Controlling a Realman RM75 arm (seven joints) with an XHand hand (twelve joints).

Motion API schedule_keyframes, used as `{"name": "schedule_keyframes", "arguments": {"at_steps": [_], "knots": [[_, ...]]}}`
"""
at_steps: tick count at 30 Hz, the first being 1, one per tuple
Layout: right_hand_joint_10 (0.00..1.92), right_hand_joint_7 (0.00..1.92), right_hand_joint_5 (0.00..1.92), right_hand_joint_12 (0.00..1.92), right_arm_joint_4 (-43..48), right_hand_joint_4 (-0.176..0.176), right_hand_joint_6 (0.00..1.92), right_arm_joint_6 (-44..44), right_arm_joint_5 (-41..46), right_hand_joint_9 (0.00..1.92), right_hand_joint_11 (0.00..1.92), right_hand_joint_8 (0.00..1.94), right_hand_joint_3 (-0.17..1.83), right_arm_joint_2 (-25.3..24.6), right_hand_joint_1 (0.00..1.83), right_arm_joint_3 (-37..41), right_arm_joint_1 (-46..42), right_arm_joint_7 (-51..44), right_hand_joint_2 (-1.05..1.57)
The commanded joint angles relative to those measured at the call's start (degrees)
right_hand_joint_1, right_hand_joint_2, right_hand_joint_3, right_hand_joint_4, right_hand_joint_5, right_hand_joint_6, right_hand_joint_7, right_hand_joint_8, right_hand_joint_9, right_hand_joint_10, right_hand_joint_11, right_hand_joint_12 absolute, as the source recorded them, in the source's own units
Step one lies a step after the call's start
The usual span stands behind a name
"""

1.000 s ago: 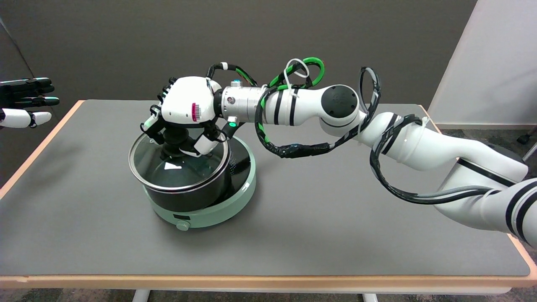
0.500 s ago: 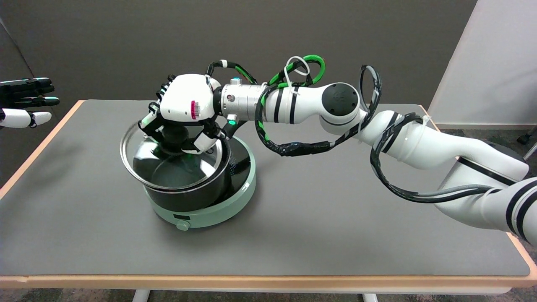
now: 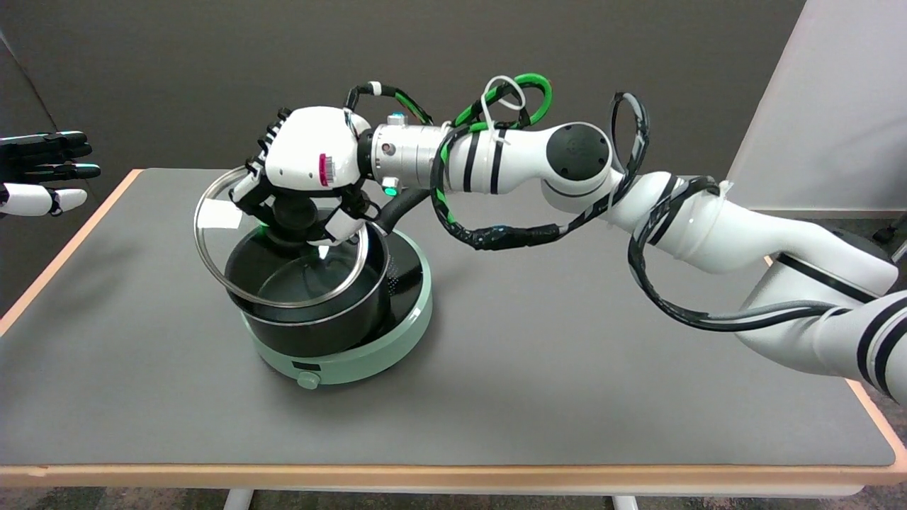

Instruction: Pick up the pot lid.

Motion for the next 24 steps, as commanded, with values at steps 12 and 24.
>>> {"name": "schedule_keyframes", "arguments": {"at_steps": [12,24], "knots": [[1.63,0.84,0.61,1.49,5.4,0.176,1.28,-3.7,0.2,0.78,0.62,1.4,0.62,6.5,1.35,1.1,5.2,-0.3,0.89],[1.74,0.82,0.58,1.57,10.0,0.176,1.33,-7.5,0.2,0.76,0.6,1.45,0.63,14.6,1.34,12.7,1.7,-0.4,0.9]]}}
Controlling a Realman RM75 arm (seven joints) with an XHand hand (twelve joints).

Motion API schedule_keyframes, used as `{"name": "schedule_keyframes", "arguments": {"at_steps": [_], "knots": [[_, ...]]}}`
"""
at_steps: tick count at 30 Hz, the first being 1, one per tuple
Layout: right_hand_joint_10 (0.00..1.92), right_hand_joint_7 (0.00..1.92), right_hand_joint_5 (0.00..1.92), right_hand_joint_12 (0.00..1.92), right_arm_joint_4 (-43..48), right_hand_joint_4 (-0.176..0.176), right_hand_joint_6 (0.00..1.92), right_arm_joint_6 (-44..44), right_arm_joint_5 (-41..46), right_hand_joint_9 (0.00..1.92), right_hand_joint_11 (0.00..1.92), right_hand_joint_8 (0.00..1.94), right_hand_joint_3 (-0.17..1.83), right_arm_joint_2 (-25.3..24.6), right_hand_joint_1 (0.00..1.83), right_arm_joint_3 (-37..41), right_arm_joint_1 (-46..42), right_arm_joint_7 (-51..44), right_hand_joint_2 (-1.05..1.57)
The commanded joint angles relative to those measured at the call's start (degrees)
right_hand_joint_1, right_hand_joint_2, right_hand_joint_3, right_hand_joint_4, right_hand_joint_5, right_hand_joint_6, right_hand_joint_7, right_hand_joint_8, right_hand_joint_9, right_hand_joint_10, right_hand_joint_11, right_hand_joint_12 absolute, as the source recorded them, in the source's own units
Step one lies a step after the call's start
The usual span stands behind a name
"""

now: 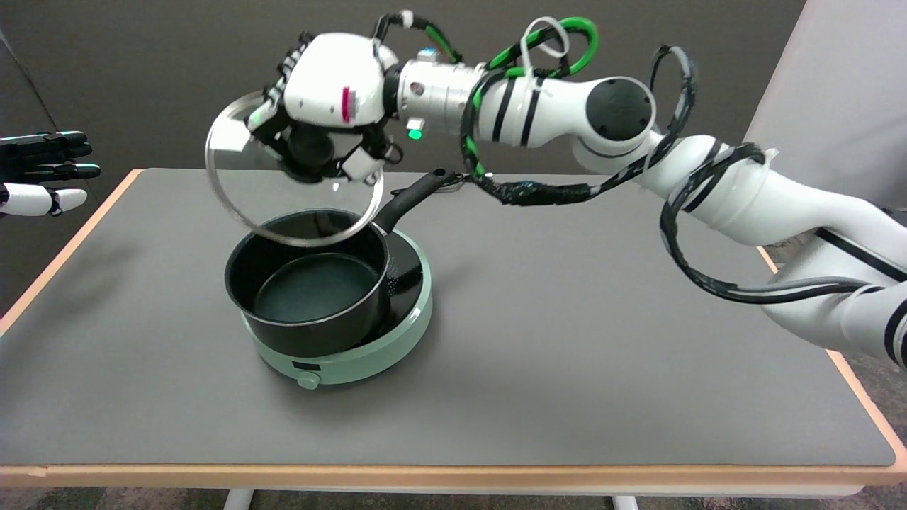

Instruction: Pick up the pot lid.

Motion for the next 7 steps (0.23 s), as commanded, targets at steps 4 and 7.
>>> {"name": "schedule_keyframes", "arguments": {"at_steps": [4,7], "knots": [[1.75,0.81,0.57,1.58,6.1,0.176,1.34,-5.5,-0.3,0.75,0.59,1.46,0.64,11.7,1.34,15.3,-3.9,-0.3,0.9],[1.76,0.81,0.57,1.58,6.4,0.176,1.35,-6.4,-0.6,0.75,0.59,1.46,0.64,13.8,1.34,18.6,-5.4,-0.3,0.9]]}}
